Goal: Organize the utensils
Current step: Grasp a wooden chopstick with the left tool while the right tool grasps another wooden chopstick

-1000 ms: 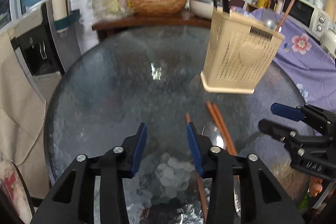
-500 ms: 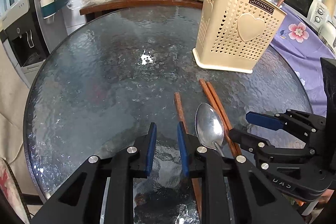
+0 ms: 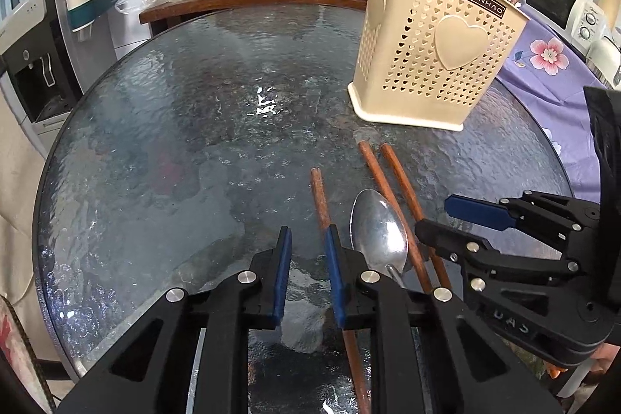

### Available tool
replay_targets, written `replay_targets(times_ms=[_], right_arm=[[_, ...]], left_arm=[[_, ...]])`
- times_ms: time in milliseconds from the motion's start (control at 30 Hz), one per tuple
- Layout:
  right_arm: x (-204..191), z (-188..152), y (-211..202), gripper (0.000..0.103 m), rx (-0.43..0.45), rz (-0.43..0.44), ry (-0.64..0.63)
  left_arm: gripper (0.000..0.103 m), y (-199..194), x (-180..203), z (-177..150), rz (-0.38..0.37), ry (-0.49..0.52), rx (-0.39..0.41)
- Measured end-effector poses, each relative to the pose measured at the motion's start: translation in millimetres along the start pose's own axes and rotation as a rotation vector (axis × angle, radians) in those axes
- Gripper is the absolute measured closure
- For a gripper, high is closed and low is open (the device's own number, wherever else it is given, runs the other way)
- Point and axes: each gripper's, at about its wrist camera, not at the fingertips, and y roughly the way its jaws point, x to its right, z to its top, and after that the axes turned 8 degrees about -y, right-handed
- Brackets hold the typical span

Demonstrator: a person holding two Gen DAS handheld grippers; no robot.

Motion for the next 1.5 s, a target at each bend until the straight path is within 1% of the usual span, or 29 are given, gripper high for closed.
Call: replay_targets(times_ms=[100,400,500,600,800,900,1033,1167,1233,1300,1433,1500], right_arm=[[2,1,1,0.070,-0.003,-0.004,0.000],[3,7,6,0.072,-0.009,-0.024,-0.004],[5,9,7,0.072,-0.010,-0.028,-0.003],[7,11,8,0.074,-0.013,-0.035,-0.003],[9,15,11,0.076,-0.018,-0.052,0.002],[6,21,15,0.076,-0.024,-0.062,0.001],[5,25,18,0.081,-0.031,-0.077,0.013],[5,32,23,0.084,-0.043,-0.094,0.024],[5,34,24,0.089,-0.044,-0.109,0.024],[6,34,25,0.091,-0.043,-0.112,0.033],[9,34,26,0.092,-0.037,-0.111,0.049],[15,33,25,0.094,-0.029,-0.095,0.071]], left_arm=[[0.086,0,1,0,-0.022,-0.002,-0.009],[0.086,2,11,-11,-0.016,0.045,-0.031],[0.088,5,14,-13,0.020,0.061,-0.026],[0.090,7,17,-14,0.026,0.064,-0.028],[0.090,14,22,-6,0.070,0.100,-0.023],[0.090,19,22,2,0.074,0.102,-0.028],[0.091,24,21,10,0.085,0.106,-0.031],[0.093,27,18,16,0.093,0.102,-0.030],[0.094,28,18,17,0.097,0.101,-0.029],[0.094,29,19,17,0.107,0.109,-0.023],[0.096,30,20,18,0.115,0.106,-0.016],[0.096,29,20,17,0.112,0.093,-0.015]])
